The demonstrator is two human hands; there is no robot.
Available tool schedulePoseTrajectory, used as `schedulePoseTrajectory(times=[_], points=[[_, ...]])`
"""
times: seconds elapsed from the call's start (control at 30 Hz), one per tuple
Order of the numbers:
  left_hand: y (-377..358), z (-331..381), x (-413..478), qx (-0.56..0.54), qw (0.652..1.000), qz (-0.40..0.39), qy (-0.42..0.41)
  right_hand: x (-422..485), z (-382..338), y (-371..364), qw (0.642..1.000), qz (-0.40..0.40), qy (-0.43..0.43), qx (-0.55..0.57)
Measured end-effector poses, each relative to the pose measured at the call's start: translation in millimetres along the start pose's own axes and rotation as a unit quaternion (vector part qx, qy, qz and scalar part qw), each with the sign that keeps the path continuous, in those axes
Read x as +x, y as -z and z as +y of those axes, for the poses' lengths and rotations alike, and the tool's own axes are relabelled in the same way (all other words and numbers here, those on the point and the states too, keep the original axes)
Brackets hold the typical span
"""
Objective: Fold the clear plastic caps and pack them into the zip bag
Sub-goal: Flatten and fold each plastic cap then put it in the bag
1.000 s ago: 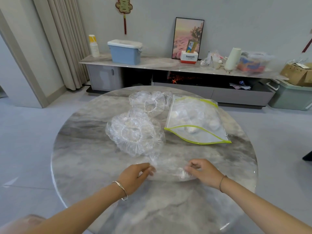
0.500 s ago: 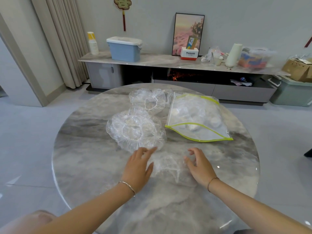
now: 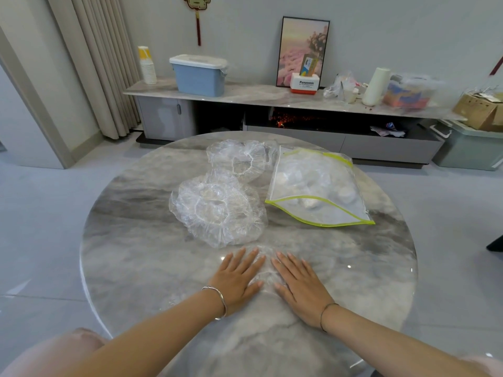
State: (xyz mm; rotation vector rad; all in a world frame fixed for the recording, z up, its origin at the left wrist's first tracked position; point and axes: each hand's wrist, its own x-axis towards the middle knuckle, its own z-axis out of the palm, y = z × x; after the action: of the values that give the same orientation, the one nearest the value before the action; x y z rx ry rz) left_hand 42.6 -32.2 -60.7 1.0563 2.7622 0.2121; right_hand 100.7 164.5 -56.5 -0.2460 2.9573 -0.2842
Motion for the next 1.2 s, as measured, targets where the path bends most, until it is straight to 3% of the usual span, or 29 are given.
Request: schedulePoseTrajectory(times=[0.27, 0.37, 0.5, 0.7, 0.8, 0.97, 1.07, 1.2], points=[[9, 5, -3, -0.007, 1.0, -0.019, 0.011, -1, 0, 1, 1.0, -0.01, 0.016, 0.014], [29, 6, -4, -0.025, 0.999, 0.002, 0.026, -5, -1, 12, 0.998, 0.034, 0.034, 0.029], [44, 0, -10, -0.015, 1.0, 0.025, 0.012, -13, -3, 25, 0.98, 0.131, 0.147, 0.033], [34, -4, -16, -0.007, 0.999, 0.02, -0.038, -22, 1, 17, 0.957, 0.077, 0.27, -0.074], [33, -7, -17, -0.017, 0.999, -0.02, -0.036, -19, 2, 10, 0.946, 0.131, 0.284, -0.092], [40, -12, -14, -0.062, 0.997, -0.015, -0.035, -12, -4, 6, 0.966, 0.167, 0.198, 0.01], [45, -16, -11, -0.138, 0.99, -0.04, -0.015, -13, -6, 15, 0.964, 0.15, 0.071, 0.209], [53, -13, -13, -0.232, 0.972, -0.028, 0.023, -10, -8, 28, 0.846, 0.131, -0.105, 0.506]])
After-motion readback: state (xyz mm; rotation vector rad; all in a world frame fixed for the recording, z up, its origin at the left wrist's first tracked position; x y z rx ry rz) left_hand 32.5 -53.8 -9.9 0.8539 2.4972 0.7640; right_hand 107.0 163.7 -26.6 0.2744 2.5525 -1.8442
